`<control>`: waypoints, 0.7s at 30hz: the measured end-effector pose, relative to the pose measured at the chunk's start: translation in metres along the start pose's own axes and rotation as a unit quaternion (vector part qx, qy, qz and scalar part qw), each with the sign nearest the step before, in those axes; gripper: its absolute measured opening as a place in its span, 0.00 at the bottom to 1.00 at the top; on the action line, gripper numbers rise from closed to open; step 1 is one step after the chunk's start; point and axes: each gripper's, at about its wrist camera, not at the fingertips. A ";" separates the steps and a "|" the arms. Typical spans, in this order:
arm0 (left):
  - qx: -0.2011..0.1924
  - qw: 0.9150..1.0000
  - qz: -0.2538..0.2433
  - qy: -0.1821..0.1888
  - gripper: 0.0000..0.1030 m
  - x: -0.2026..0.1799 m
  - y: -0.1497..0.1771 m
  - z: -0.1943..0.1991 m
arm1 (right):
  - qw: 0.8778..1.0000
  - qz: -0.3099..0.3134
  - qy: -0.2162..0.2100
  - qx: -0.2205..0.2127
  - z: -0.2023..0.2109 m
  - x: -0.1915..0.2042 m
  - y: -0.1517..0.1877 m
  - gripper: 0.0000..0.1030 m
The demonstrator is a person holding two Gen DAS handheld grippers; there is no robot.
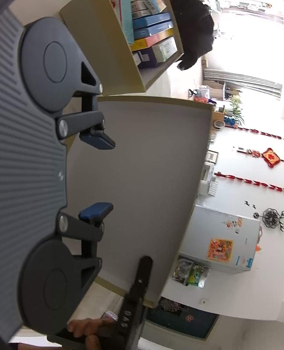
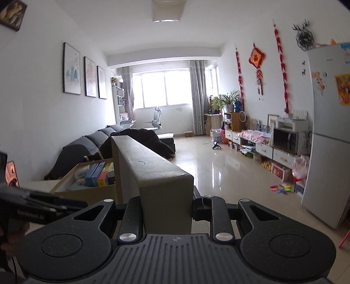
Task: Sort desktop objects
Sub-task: 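Tilt the lid up with the right tool while the left tool grasps its opposite rim, then flip the lid over above the beige box with both tools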
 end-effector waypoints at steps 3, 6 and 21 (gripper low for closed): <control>-0.010 1.000 0.003 0.007 0.53 -0.001 -0.002 0.008 | 1.000 0.019 -0.002 -0.003 0.007 0.010 0.001 0.26; -0.018 1.000 0.013 0.016 0.53 -0.001 -0.003 0.014 | 0.999 0.040 -0.002 -0.006 0.013 0.019 0.003 0.27; -0.025 0.989 0.133 0.066 0.67 0.042 0.003 0.058 | 0.975 0.215 -0.028 -0.045 0.046 0.106 0.028 0.30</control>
Point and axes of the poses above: each gripper's, at about its wrist camera, not at the fingertips, and z roughly against the way its jaws point, x to its left, y to its underside, and after that the axes turned 3 degrees about y, right-handed
